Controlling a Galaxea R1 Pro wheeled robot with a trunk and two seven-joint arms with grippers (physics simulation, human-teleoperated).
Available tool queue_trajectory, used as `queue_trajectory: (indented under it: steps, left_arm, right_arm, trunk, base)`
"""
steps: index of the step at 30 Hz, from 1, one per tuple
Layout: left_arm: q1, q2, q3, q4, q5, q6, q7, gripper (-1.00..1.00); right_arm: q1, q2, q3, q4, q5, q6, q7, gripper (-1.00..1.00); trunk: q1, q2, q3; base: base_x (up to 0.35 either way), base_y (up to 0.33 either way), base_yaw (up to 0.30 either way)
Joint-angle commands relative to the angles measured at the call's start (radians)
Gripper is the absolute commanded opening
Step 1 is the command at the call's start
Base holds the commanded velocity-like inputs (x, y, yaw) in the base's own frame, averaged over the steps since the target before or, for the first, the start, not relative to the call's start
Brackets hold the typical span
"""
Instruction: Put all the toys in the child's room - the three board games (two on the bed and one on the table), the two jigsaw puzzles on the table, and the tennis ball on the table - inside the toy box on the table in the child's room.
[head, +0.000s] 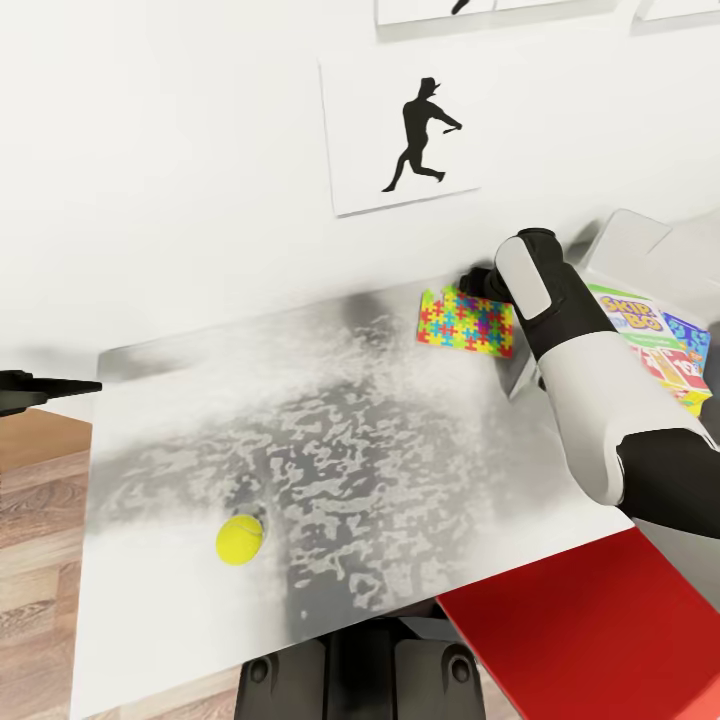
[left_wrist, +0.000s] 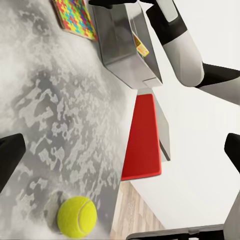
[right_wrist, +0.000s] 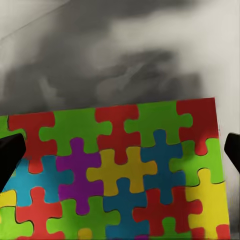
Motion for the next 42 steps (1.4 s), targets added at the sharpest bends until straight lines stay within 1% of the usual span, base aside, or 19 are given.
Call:
queue_trajectory:
  steps: [1, 32, 42]
  left_arm:
    - [-0.001, 0.0, -0.001, 0.001, 0.0, 0.011, -0.004, 1.0]
    - [-0.001, -0.001, -0.001, 0.001, -0.002, 0.011, -0.004, 1.0]
    - [-0.001, -0.001, -0.001, 0.001, -0.002, 0.011, -0.004, 1.0]
  right_arm:
    - [0.0, 0.001, 0.003, 0.046, -0.041, -0.006, -0.006, 1.0]
    - [0.0, -0.001, 0.003, 0.054, -0.041, -0.006, -0.006, 1.0]
    - [0.001, -0.002, 0.003, 0.055, -0.041, -0.006, -0.006, 1.0]
  trunk:
    - [0.001, -0.001, -0.001]
    - [0.001, -0.001, -0.001]
    - [0.001, -0.001, -0.001]
  base:
    - [0.0, 0.038, 0.0]
    - [0.0, 0.075, 0.0]
    - [-0.006, 0.013, 0.0]
